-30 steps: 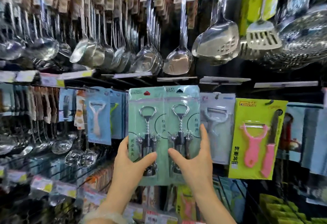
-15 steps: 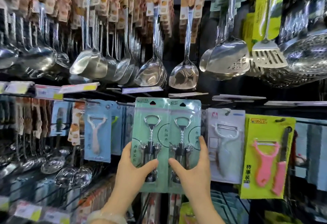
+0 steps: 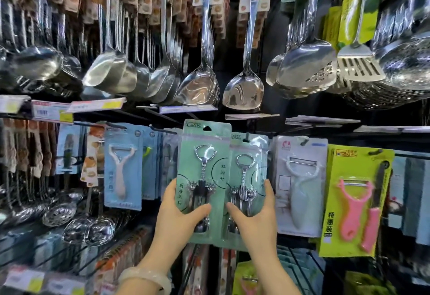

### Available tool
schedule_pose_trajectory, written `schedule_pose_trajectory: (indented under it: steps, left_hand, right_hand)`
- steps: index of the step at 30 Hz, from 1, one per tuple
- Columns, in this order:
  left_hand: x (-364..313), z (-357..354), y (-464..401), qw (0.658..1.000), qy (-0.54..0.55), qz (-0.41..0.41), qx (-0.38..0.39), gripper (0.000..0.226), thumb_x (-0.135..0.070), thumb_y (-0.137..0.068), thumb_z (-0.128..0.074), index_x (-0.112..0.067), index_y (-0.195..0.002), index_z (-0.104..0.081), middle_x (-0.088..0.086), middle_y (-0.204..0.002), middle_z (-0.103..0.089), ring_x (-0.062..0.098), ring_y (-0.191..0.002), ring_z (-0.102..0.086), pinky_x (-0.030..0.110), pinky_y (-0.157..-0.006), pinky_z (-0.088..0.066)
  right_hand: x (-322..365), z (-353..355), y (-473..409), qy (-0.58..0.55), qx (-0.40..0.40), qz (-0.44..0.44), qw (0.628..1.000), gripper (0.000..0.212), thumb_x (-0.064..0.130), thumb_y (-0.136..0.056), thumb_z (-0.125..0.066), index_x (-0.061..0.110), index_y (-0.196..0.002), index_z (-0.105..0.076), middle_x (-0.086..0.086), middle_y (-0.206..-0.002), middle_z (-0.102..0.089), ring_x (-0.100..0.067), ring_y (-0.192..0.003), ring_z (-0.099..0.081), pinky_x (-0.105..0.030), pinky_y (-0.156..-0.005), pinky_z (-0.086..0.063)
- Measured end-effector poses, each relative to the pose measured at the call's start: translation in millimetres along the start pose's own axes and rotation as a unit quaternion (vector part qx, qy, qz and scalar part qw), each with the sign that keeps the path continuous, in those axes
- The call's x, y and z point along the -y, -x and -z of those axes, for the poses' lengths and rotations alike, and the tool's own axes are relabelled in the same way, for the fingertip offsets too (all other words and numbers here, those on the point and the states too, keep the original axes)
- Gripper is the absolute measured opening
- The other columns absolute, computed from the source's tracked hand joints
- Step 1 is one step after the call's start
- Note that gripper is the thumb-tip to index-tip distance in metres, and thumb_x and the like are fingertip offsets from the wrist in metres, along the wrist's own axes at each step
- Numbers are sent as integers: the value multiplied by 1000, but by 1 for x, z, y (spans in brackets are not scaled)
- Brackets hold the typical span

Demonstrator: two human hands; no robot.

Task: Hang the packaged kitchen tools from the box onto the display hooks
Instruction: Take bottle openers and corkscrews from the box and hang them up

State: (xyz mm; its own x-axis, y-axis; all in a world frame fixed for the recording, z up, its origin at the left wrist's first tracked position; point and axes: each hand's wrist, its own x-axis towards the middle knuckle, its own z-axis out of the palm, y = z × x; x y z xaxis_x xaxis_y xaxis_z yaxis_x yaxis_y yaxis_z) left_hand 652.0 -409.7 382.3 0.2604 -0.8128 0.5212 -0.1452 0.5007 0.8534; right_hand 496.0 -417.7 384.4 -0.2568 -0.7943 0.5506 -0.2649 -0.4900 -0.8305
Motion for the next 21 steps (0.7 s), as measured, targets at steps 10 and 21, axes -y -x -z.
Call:
schedule_pose_trajectory:
  steps: [10,21]
  left_hand:
    - [2,-7,4,1000,-21,-3,3,92,-29,-69,-82,-27,-146,-31,-8,-142,-46,15,-130,-44,43,-109,-37]
    - [-2,-45,24,995,-47,-36,80,86,-24,-90,-62,-37,-149,0,-27,-142,-15,-11,-132,-11,16,-106,-16]
  right_hand:
    - [-7,-2,-8,88,50,-28,994,75,37,-87,-63,24,-149,-22,-4,-148,-24,-17,-139,-23,-30,-112,-22]
    - [6,3,28,-54,1,15,998,62,26,-86,-66,59,-122,-28,8,-136,-48,-11,-125,-48,-42,-104,-44]
